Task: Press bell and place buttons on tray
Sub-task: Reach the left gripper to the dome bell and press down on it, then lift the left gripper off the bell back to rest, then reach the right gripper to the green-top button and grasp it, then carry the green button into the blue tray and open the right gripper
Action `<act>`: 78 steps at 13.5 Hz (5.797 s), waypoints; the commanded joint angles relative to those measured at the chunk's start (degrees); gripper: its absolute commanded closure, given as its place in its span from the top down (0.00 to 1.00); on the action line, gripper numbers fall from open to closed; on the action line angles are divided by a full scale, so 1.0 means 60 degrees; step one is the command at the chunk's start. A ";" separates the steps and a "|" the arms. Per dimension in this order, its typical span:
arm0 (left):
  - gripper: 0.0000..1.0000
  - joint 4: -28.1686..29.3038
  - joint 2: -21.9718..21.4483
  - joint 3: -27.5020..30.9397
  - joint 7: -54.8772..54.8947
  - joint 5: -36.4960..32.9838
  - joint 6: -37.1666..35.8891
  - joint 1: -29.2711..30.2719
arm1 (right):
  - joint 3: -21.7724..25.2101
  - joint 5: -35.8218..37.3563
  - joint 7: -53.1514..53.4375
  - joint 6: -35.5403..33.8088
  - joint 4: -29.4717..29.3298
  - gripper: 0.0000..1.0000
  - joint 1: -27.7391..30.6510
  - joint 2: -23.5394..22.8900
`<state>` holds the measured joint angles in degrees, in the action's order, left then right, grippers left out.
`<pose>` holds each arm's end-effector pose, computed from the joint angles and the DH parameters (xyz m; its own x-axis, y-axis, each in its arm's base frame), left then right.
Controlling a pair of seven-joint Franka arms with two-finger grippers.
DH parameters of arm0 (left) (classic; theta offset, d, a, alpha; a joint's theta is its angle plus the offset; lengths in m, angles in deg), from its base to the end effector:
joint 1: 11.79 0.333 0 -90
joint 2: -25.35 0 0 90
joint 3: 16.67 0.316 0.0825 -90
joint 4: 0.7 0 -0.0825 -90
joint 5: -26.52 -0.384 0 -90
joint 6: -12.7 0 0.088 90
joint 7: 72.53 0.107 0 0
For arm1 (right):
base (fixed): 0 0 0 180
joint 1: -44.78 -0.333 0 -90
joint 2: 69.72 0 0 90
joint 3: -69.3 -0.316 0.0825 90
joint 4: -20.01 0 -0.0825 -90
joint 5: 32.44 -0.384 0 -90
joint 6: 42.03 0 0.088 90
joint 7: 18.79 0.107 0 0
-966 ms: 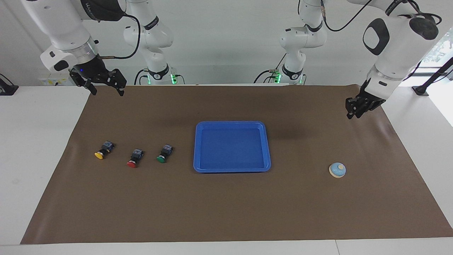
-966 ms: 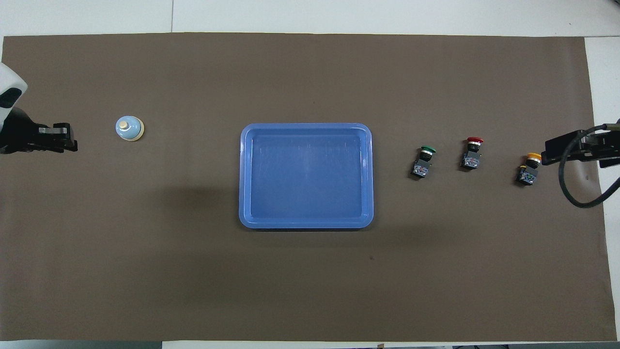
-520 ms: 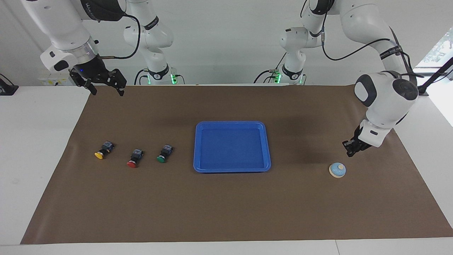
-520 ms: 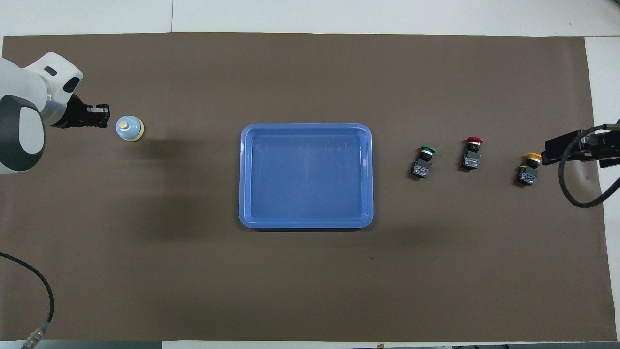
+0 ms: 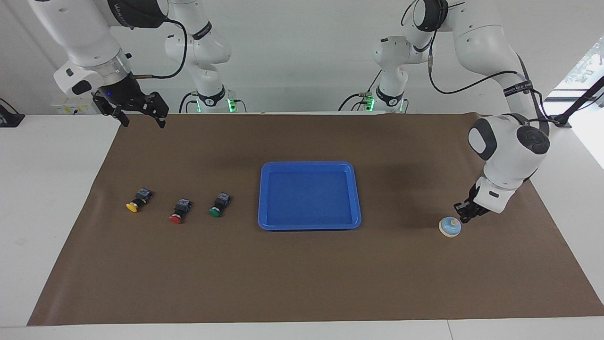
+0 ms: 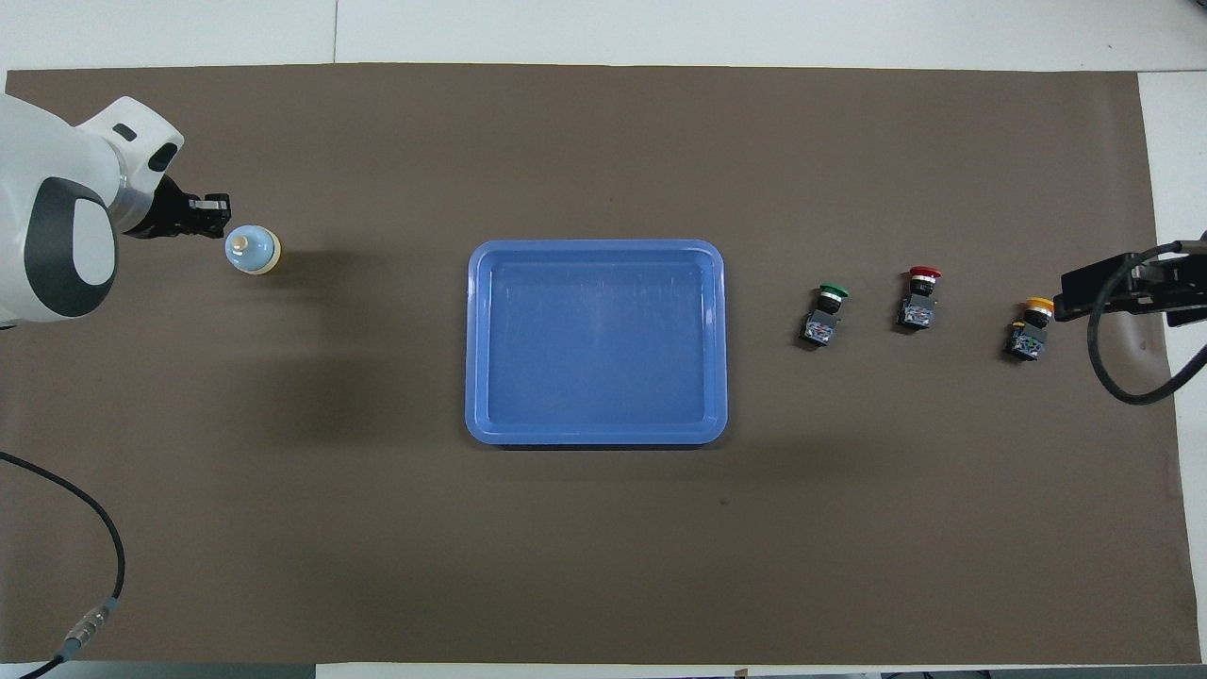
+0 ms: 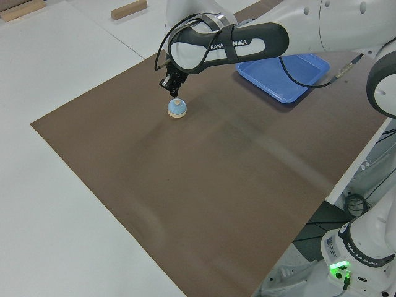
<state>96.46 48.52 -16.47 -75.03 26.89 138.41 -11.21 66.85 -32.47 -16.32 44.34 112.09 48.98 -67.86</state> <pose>0.6709 0.0087 0.3701 0.9938 0.0605 0.0935 0.0600 -0.9982 0.0083 0.5369 -0.0160 0.6199 0.9950 -0.0736 -0.0671 -0.0735 -0.9973 0.0038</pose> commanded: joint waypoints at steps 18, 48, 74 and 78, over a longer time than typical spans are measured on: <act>1.00 0.0109 -0.2493 0.0011 0.0007 0.0084 -0.2855 0.0050 | -0.0090 0.0020 -0.0074 0.0004 0.0194 1.00 0.0266 0.0189; 1.00 0.0037 -0.4491 0.0025 0.0021 0.0158 -0.6024 -0.0155 | -0.0208 0.0020 0.4203 0.9378 0.5248 1.00 -0.1916 -0.2608; 1.00 0.0037 -0.4491 0.0011 0.0006 0.0158 -0.6024 -0.0170 | -0.0208 -0.0097 0.6298 0.6535 0.2200 0.00 -0.5080 -0.3839; 1.00 0.0037 -0.4491 0.0011 0.0006 0.0158 -0.6024 -0.0170 | -0.0208 -0.0097 0.6562 0.7764 0.2989 0.00 -0.5212 -0.3972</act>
<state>96.05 22.50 -16.70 -74.94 27.28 102.61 -12.11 65.70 -32.64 21.55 86.82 126.16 18.12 -92.78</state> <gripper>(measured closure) 0.000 0.564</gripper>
